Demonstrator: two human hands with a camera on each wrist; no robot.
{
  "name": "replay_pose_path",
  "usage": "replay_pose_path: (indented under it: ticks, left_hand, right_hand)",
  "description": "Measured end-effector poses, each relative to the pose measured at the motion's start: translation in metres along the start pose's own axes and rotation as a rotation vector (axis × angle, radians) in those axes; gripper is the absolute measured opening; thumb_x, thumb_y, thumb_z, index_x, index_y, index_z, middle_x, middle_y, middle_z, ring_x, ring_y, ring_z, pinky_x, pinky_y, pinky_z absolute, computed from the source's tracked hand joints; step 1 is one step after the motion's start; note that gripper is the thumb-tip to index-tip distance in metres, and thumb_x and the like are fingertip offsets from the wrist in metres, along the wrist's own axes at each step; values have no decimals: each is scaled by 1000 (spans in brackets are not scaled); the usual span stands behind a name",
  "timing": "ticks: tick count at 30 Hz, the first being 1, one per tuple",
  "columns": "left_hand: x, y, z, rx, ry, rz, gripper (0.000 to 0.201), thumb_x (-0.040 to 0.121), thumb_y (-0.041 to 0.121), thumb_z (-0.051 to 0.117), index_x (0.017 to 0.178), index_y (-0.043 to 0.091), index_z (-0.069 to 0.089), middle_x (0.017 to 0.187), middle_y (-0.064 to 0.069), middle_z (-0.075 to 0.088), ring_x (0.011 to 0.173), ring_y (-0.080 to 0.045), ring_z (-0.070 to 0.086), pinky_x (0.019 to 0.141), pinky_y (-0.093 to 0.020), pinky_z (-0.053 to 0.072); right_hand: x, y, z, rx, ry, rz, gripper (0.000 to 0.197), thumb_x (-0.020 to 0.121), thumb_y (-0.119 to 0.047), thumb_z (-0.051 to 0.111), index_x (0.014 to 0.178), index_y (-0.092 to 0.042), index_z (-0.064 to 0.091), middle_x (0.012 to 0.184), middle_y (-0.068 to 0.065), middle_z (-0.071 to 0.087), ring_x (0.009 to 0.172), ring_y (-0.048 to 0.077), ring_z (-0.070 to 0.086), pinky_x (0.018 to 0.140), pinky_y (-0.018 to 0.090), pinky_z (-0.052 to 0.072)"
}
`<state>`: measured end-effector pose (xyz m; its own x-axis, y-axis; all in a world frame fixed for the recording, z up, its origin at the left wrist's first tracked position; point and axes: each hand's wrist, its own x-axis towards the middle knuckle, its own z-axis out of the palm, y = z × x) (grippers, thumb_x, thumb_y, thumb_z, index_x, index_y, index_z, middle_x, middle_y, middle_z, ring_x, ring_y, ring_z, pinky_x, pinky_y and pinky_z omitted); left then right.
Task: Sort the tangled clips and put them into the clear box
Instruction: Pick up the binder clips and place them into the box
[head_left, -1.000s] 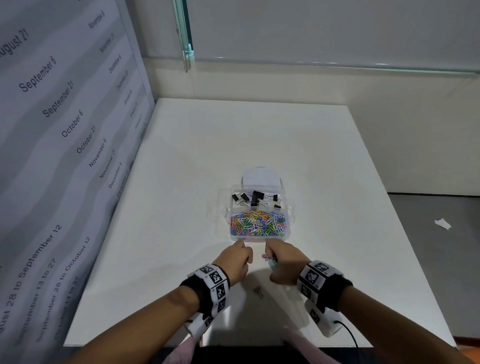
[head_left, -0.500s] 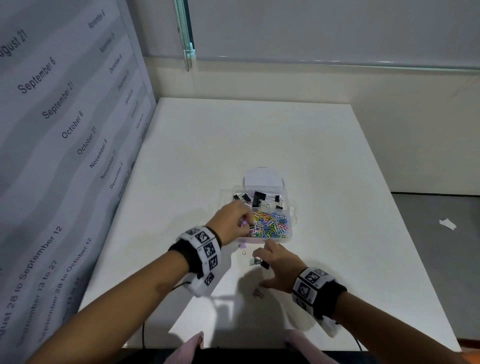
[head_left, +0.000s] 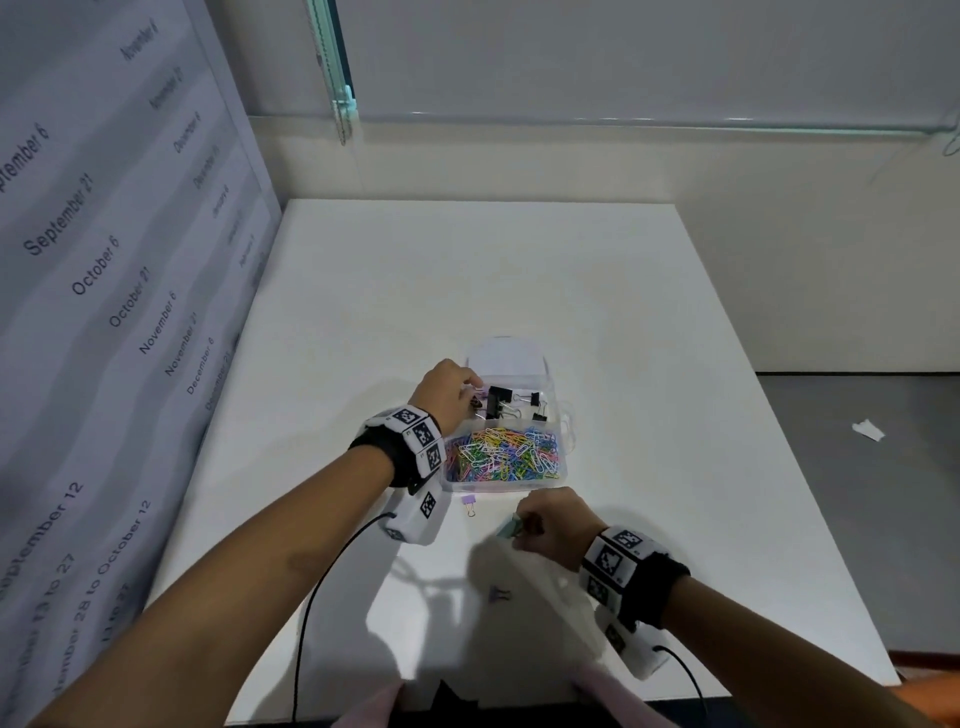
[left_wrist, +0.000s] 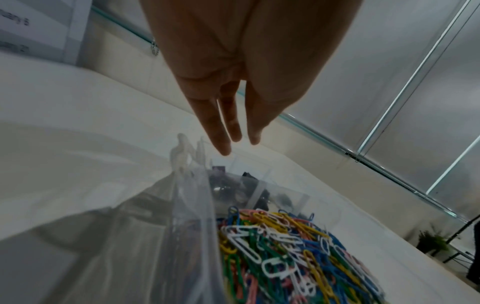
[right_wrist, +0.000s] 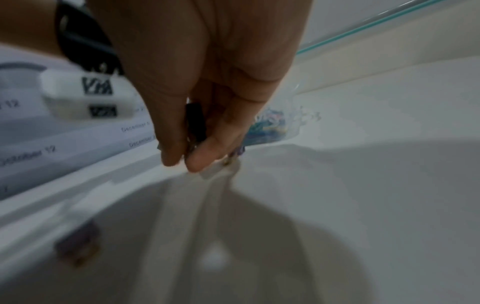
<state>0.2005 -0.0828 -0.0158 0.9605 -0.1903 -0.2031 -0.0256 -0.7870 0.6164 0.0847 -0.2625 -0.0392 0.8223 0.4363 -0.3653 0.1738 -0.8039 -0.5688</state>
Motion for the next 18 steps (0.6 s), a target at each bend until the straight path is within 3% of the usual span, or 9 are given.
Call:
replay_pose_path:
  ticks: [3,4,6,8,11,13,15,18]
  left_hand:
    - [-18,-3,-2,-40,28,57,22,93,7,46,103,9,66,109,-11,57,92,-22,58,83,-27,43]
    - [-28,-3,-2,-56,23,89,20,92,8,48,100,10,66,103,-8,57,85,-17,56,80,-25,42]
    - [-49,-4,-1,-71,-41,150,16,90,11,51,95,13,66,94,-1,59,73,-10,52,73,-24,43]
    - [-68,-8,4,-15,-163,210,15,88,12,53,94,15,67,88,1,62,69,-12,54,70,-25,46]
    - [-88,-16,20,123,-291,272,20,87,19,51,99,18,67,96,-2,68,82,-15,60,75,-23,46]
    - [-96,-21,32,171,-321,299,24,88,18,50,106,17,66,107,-3,66,95,-17,59,84,-24,45]
    - [-101,-28,43,226,-346,330,29,89,17,47,113,15,62,116,-4,60,108,-20,55,92,-31,47]
    - [-106,-37,56,328,-311,374,33,91,17,41,121,14,56,126,-5,50,116,-22,50,90,-39,49]
  right_hand:
    - [2,1,-17,58,98,-47,25,67,-13,76,53,-9,55,59,11,63,60,27,53,56,21,31]
    - [4,-1,-26,59,94,-20,28,70,-16,74,52,-12,54,59,8,62,60,23,51,54,20,30]
    - [15,-3,-46,64,116,32,24,73,-18,73,61,-4,58,67,12,66,60,18,48,54,22,32]
    - [28,-5,-65,71,191,59,21,73,-19,74,66,-5,60,68,8,63,57,12,47,52,16,33]
    - [50,-10,-84,97,288,117,11,77,-18,71,78,-8,66,67,-1,59,57,8,48,52,13,33]
    - [65,-11,-94,94,340,149,10,78,-16,70,84,-8,68,71,0,60,64,12,52,54,13,35]
    - [79,-10,-101,57,350,153,10,80,-16,67,85,-7,69,83,8,68,76,19,59,66,21,46]
    - [91,-6,-102,65,340,177,12,83,-11,62,91,-11,70,101,10,71,91,23,64,83,30,52]
